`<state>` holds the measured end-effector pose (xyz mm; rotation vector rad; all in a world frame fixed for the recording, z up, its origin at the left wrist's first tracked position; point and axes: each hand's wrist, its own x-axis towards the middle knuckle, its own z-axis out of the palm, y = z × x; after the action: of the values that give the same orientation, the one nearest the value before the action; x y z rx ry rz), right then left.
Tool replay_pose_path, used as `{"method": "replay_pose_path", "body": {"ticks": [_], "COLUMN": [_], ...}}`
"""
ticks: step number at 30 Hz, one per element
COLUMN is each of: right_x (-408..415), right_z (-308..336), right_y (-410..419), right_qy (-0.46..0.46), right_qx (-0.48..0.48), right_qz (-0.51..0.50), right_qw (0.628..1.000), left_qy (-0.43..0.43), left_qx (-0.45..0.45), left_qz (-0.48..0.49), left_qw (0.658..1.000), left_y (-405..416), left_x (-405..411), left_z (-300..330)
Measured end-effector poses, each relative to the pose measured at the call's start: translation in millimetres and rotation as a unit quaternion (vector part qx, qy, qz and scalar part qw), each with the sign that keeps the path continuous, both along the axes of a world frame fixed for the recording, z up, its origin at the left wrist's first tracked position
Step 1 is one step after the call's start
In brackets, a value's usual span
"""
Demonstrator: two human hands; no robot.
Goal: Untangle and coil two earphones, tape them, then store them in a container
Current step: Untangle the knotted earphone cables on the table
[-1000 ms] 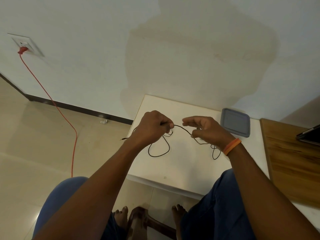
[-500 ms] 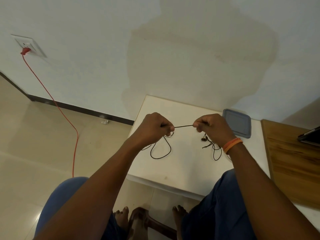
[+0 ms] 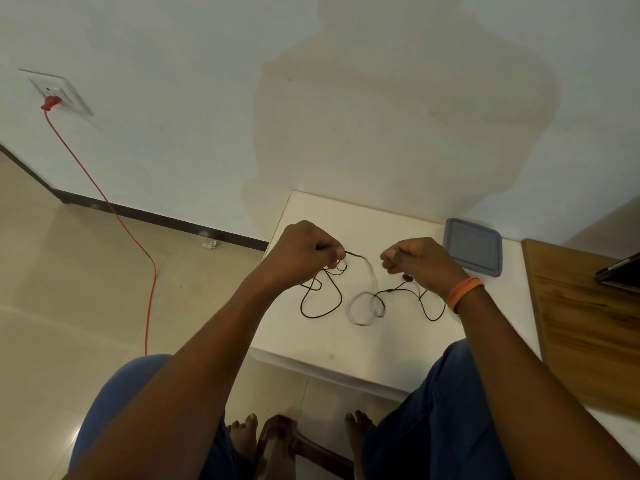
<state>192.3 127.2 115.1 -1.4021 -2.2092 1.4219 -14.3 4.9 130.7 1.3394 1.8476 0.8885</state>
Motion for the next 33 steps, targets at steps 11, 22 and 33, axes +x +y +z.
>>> {"method": "replay_pose_path", "body": {"ticks": [11,22,33], "right_x": [-27,14,-32], "right_z": [10,-6,15], "right_y": [-25,24,-36], "right_qy": [0.092,-0.092,0.137], "right_qx": [0.000,0.202,-0.040], "right_qz": [0.072,-0.061,0.040], "right_qw": [0.993,0.973,0.989], "left_qy": [0.000,0.005,-0.112], "left_qx": [-0.001,-0.017,-0.001], "left_qz": [-0.007,0.013,0.020], "left_qw": [1.000,1.000,0.994], "left_y": [0,-1,3], "left_x": [4,-8,3], "left_z": [2,-1,-2]}}
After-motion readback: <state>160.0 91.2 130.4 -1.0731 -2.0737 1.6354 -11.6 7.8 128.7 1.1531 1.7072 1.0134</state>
